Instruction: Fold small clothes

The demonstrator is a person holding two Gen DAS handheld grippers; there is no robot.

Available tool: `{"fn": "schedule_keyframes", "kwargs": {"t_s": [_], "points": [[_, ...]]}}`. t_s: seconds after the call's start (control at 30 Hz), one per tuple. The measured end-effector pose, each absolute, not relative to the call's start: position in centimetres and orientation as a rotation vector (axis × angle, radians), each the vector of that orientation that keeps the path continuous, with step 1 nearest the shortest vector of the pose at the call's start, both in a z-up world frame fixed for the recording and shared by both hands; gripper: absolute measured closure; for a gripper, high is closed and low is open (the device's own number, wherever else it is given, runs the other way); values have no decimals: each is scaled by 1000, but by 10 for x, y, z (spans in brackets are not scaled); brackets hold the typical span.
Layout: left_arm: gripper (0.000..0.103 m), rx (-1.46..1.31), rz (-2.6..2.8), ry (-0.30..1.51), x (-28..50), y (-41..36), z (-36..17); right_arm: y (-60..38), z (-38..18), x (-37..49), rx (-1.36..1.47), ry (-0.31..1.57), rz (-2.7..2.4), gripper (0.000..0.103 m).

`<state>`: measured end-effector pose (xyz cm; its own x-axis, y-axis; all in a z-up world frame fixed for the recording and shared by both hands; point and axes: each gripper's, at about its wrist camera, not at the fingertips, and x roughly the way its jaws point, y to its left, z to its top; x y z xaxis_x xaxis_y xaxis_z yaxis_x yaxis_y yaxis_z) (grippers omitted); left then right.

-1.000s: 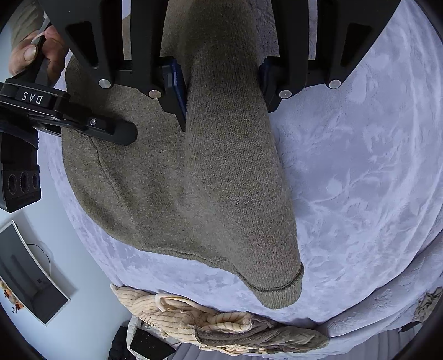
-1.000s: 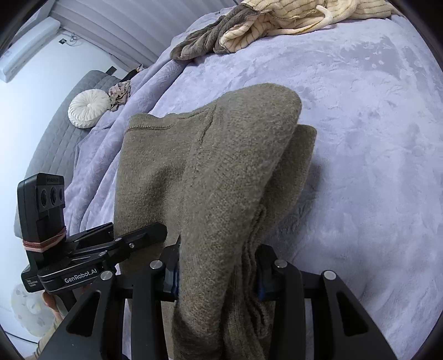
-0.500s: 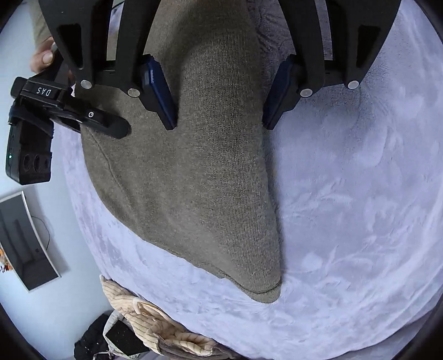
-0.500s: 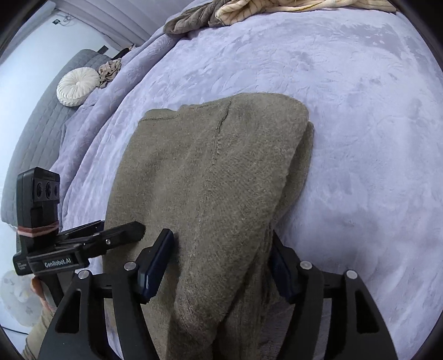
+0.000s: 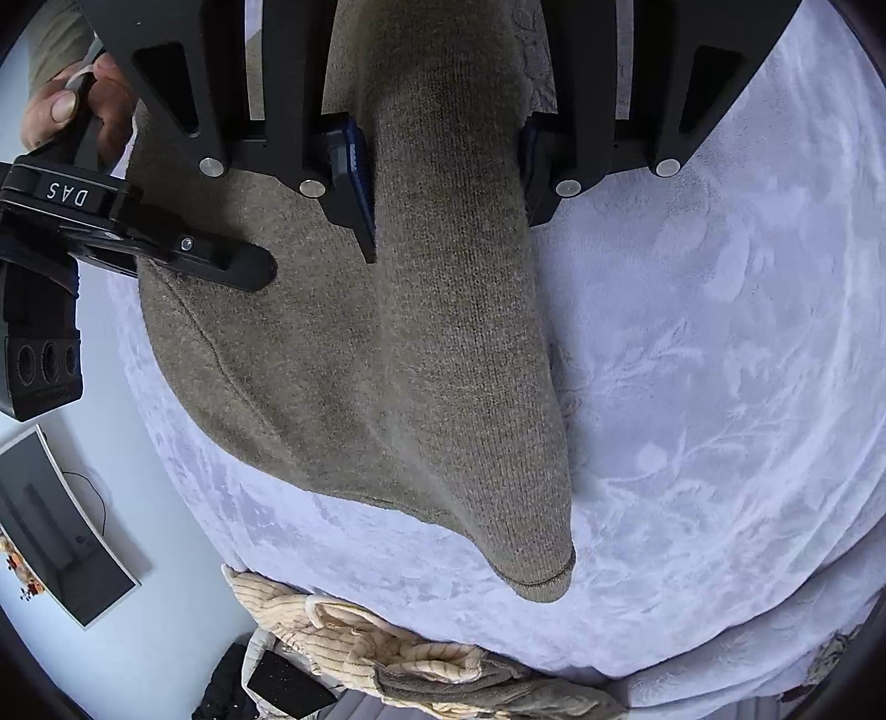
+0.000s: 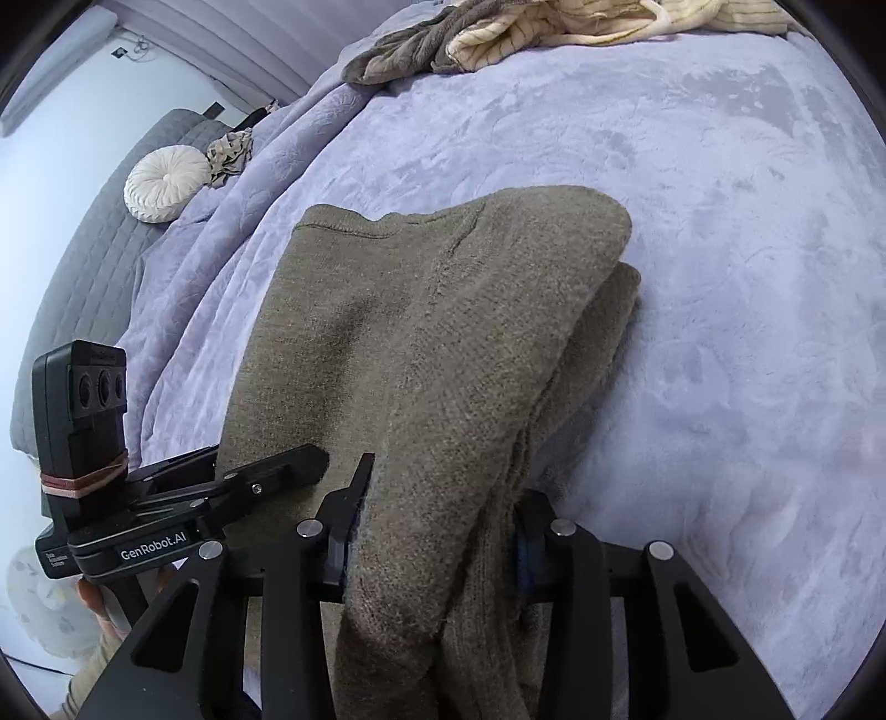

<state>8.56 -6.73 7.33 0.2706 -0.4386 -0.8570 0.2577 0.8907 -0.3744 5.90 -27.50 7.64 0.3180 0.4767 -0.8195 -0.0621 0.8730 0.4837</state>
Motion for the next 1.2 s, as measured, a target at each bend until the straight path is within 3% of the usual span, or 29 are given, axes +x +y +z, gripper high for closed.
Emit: {"fn": "schedule_keyframes", "kwargs": {"t_s": [0.5,1.2], "points": [[61,-113,-439,1130,40,-48,120,-243,128,16,360,1121,373,60],[61,-99,-399,1095,-47,-12,121,-198,143,-56,271,1113,401,60]]}}
